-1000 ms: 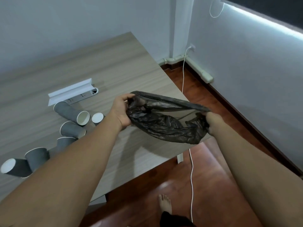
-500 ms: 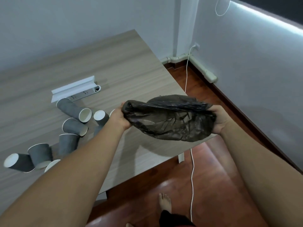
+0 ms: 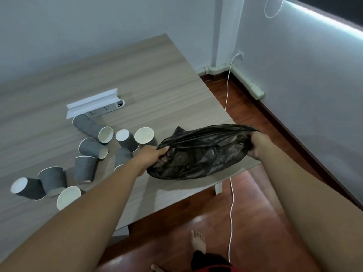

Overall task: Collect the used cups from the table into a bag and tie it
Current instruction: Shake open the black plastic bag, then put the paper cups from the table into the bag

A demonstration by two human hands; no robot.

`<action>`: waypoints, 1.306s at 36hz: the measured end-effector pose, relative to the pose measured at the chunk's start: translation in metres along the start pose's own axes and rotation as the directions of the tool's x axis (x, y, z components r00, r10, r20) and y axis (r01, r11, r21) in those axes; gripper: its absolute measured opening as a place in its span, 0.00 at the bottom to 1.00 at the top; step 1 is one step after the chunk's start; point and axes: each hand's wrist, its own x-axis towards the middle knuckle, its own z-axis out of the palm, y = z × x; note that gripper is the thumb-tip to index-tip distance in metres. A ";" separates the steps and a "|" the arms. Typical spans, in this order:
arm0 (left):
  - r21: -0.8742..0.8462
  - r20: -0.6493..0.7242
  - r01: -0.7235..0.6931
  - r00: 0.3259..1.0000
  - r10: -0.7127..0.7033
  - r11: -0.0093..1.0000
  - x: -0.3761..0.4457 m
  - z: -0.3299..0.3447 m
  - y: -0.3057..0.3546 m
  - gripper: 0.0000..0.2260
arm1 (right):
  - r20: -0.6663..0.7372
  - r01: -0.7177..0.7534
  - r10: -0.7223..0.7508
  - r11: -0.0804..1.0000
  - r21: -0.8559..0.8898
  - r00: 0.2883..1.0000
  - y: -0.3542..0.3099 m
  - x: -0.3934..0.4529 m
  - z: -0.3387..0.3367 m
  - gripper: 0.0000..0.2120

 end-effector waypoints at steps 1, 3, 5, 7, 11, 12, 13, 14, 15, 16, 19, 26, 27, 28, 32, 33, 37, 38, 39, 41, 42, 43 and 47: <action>-0.088 -0.020 0.015 1.000 -0.017 0.996 0.000 0.004 0.000 0.15 | 0.068 -0.062 0.056 0.994 0.088 0.996 -0.001 -0.001 0.005 0.12; -0.285 -0.035 0.052 0.997 -0.065 0.957 -0.002 0.012 0.000 0.14 | 0.172 -0.146 0.108 0.963 0.227 0.979 -0.001 -0.004 0.012 0.16; -0.464 -0.023 0.072 0.995 -0.093 0.883 -0.005 0.016 0.002 0.13 | 0.287 -0.195 0.084 0.902 0.385 0.954 -0.001 -0.007 0.017 0.19; -0.637 0.028 0.105 0.993 -0.113 0.764 -0.007 0.017 0.003 0.16 | 0.407 -0.189 0.016 0.902 0.389 0.913 0.001 -0.012 0.019 0.20; -0.849 0.104 0.151 0.987 -0.120 0.507 -0.007 0.007 0.013 0.17 | 0.514 -0.116 -0.008 0.971 0.209 0.858 0.012 -0.022 0.013 0.14; -0.880 0.099 0.133 0.990 -0.097 0.456 -0.006 0.002 0.014 0.16 | 0.515 -0.104 0.022 0.986 0.132 0.857 0.014 -0.021 0.012 0.13; -0.900 0.093 0.114 0.993 -0.071 0.421 -0.005 -0.002 0.017 0.15 | 0.514 -0.096 0.053 0.994 0.056 0.856 0.015 -0.021 0.008 0.12; -0.911 0.086 0.100 0.995 -0.052 0.401 -0.006 -0.006 0.017 0.13 | 0.518 -0.094 0.089 0.995 -0.016 0.851 0.016 -0.020 0.005 0.12; -0.912 0.091 0.099 0.995 -0.039 0.398 -0.006 -0.009 0.018 0.12 | 0.519 -0.090 0.112 0.994 -0.067 0.847 0.016 -0.017 0.001 0.13; -0.908 0.106 0.112 0.994 -0.039 0.404 -0.006 -0.013 0.015 0.11 | 0.518 -0.087 0.126 0.991 -0.099 0.846 0.017 -0.014 0.000 0.14; -0.872 0.183 0.189 0.981 -0.057 0.452 -0.009 -0.023 0.004 0.13 | 0.411 -0.074 0.123 0.988 -0.134 0.903 0.022 -0.001 0.003 0.14; -0.774 0.283 0.279 0.955 -0.083 0.568 -0.024 -0.044 -0.033 0.21 | 0.248 -0.177 0.269 0.925 -0.337 0.931 0.035 0.009 0.031 0.15; -0.726 0.285 0.290 0.952 -0.111 0.623 -0.028 -0.047 -0.038 0.22 | 0.263 -0.191 0.276 0.933 -0.306 0.925 0.036 0.009 0.034 0.16; -0.668 0.285 0.307 0.947 -0.149 0.678 -0.032 -0.051 -0.045 0.23 | 0.291 -0.200 0.280 0.940 -0.277 0.915 0.037 0.009 0.040 0.17; -0.377 0.244 0.380 0.921 -0.305 0.845 -0.046 -0.058 -0.067 0.19 | 0.409 -0.219 0.283 0.956 -0.197 0.868 0.042 0.008 0.060 0.18; -0.379 0.210 0.390 0.919 -0.333 0.839 -0.049 -0.058 -0.072 0.17 | 0.425 -0.220 0.282 0.957 -0.190 0.860 0.044 0.009 0.065 0.18; -0.688 0.063 0.315 0.923 -0.379 0.654 -0.056 -0.067 -0.099 0.13 | 0.478 -0.212 0.298 0.951 -0.226 0.827 0.056 0.007 0.093 0.18; -0.749 0.021 0.266 0.925 -0.380 0.607 -0.059 -0.071 -0.106 0.14 | 0.488 -0.207 0.314 0.943 -0.261 0.814 0.062 0.006 0.102 0.16; -0.794 -0.027 0.214 0.923 -0.385 0.569 -0.061 -0.073 -0.112 0.14 | 0.489 -0.195 0.331 0.931 -0.308 0.807 0.067 0.004 0.109 0.15; -0.838 -0.140 0.121 0.895 -0.424 0.532 -0.065 -0.078 -0.124 0.12 | 0.480 -0.161 0.364 0.897 -0.412 0.798 0.079 0.000 0.124 0.12; -0.855 -0.191 0.079 0.872 -0.452 0.513 -0.067 -0.081 -0.130 0.12 | 0.467 -0.146 0.380 0.874 -0.463 0.799 0.085 -0.001 0.132 0.12; -0.867 -0.223 0.048 0.854 -0.471 0.497 -0.067 -0.083 -0.134 0.12 | 0.448 -0.140 0.392 0.856 -0.498 0.803 0.089 -0.002 0.137 0.12; -0.874 -0.204 0.020 0.892 -0.403 0.485 -0.074 -0.095 -0.145 0.19 | 0.422 -0.090 0.359 0.839 -0.537 0.832 0.102 -0.004 0.161 0.15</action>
